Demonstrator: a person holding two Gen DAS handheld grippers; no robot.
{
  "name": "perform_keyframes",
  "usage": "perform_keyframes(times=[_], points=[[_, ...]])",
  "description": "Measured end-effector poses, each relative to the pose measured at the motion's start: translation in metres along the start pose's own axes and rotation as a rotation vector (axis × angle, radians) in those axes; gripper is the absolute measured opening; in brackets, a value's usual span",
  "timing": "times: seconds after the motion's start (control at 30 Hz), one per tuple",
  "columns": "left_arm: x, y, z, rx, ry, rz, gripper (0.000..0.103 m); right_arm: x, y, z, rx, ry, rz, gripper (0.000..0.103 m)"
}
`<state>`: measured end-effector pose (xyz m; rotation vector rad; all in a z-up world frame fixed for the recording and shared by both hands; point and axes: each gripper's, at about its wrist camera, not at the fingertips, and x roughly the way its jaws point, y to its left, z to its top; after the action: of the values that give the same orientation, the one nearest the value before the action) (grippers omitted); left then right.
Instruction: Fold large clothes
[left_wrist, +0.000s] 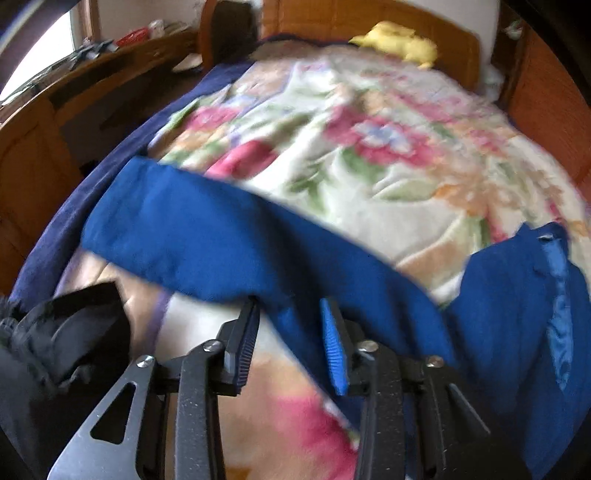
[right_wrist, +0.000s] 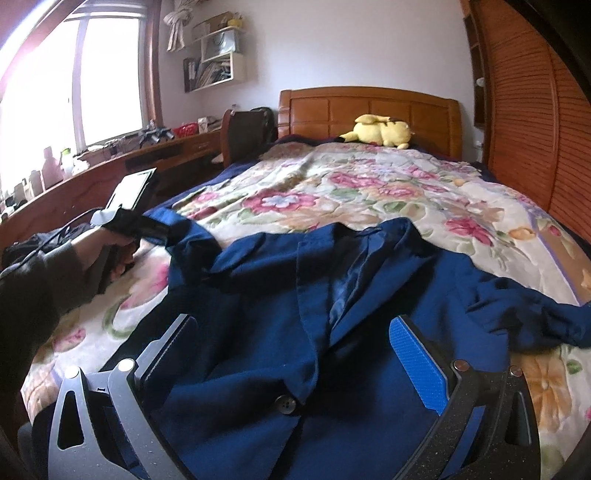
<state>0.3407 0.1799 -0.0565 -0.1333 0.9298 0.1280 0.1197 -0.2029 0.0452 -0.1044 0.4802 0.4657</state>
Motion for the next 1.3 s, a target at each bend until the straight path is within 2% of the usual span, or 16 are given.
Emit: perform_keyframes(times=[0.03, 0.07, 0.17, 0.27, 0.37, 0.6, 0.73, 0.8, 0.87, 0.97, 1.07, 1.2, 1.3], points=[[-0.001, -0.003, 0.002, 0.017, -0.002, -0.006, 0.006, 0.001, 0.001, 0.0, -0.002, 0.004, 0.008, 0.103], [-0.004, -0.006, 0.002, 0.033, -0.012, 0.004, 0.003, 0.002, 0.0, 0.0, -0.005, 0.007, 0.01, 0.103], [-0.021, -0.015, 0.004, 0.091, -0.069, 0.021, 0.002, 0.0, -0.001, -0.001, -0.012, 0.007, 0.004, 0.103], [-0.042, -0.021, 0.007, 0.101, -0.113, -0.003, 0.002, -0.004, -0.005, 0.001, -0.003, -0.002, 0.002, 0.103], [-0.074, -0.038, 0.007, 0.153, -0.178, -0.02, 0.002, -0.009, -0.005, 0.002, -0.004, -0.017, -0.008, 0.103], [-0.161, -0.122, -0.017, 0.339, -0.285, -0.161, 0.002, -0.029, -0.016, 0.002, 0.021, -0.067, -0.051, 0.103], [-0.195, -0.161, -0.047, 0.409, -0.289, -0.236, 0.002, -0.042, -0.023, -0.002, 0.036, -0.092, -0.095, 0.103], [-0.204, -0.17, -0.066, 0.435, -0.273, -0.29, 0.01, -0.047, -0.027, -0.004, 0.051, -0.098, -0.095, 0.103], [-0.211, -0.173, -0.081, 0.443, -0.288, -0.298, 0.024, -0.053, -0.027, -0.007, 0.057, -0.105, -0.099, 0.103], [-0.224, -0.17, -0.105, 0.45, -0.308, -0.299, 0.033, -0.057, -0.022, -0.008, 0.057, -0.114, -0.108, 0.103], [-0.233, -0.163, -0.121, 0.441, -0.324, -0.302, 0.034, -0.059, -0.023, -0.008, 0.062, -0.119, -0.116, 0.103], [-0.243, -0.141, -0.145, 0.425, -0.377, -0.26, 0.035, -0.058, -0.016, -0.008, 0.052, -0.118, -0.112, 0.103], [-0.241, -0.119, -0.158, 0.379, -0.379, -0.265, 0.035, -0.058, -0.01, -0.005, 0.024, -0.115, -0.106, 0.103]])
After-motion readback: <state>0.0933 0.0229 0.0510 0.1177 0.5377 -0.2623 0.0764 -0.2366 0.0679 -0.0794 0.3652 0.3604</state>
